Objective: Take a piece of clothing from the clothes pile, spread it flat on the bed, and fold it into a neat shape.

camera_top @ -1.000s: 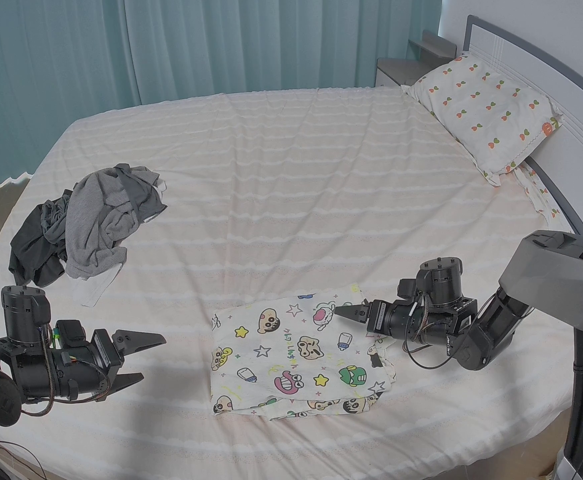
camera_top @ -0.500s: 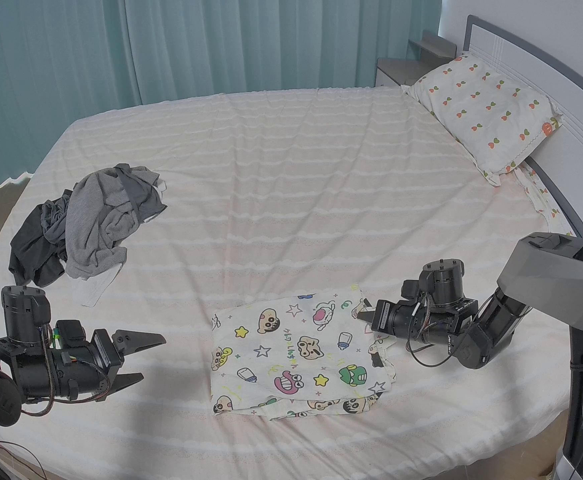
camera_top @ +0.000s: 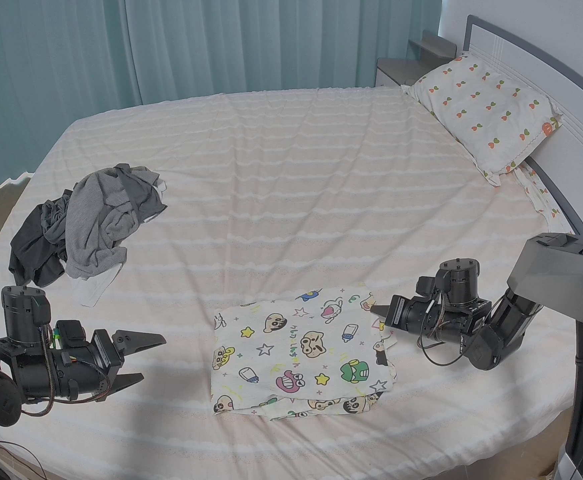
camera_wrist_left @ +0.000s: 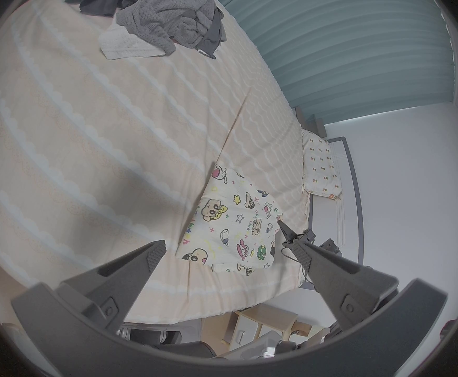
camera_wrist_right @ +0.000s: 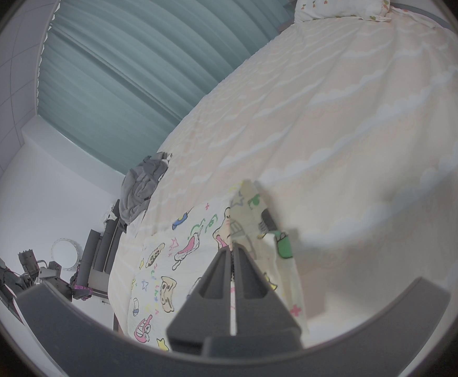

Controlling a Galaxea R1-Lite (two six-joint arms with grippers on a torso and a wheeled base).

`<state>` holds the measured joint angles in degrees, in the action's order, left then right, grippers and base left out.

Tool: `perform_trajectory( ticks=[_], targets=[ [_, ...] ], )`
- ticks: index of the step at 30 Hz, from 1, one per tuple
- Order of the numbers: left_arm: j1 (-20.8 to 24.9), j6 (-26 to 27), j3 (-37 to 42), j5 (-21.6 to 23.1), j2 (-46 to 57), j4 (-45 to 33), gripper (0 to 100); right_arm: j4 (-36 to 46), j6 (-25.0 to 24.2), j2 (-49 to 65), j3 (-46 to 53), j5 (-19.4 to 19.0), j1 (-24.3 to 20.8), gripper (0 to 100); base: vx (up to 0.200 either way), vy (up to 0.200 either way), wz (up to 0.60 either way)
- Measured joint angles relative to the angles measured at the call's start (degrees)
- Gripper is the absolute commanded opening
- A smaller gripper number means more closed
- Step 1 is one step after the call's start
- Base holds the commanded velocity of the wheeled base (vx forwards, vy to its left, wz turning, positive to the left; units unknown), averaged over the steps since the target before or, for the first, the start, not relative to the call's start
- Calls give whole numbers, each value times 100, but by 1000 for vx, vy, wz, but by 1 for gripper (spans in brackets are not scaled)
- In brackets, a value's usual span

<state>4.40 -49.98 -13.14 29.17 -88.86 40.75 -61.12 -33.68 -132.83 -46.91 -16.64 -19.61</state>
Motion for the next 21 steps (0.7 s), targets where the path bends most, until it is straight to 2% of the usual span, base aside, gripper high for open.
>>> perform_trajectory(
  ticks=[12, 13, 21],
  targets=[
    [0, 0, -5, 0, 0, 2, 100, -126, 16, -6, 5, -30, 140, 0, 0, 0, 0],
    [0, 0, -5, 0, 0, 0, 100, -126, 18, -11, 9, -29, 140, 100, 0, 0, 0],
    [0, 0, 0, 0, -11, -2, 100, -134, 158, 30, 173, -43, 134, 100, 0, 0, 0]
  ],
)
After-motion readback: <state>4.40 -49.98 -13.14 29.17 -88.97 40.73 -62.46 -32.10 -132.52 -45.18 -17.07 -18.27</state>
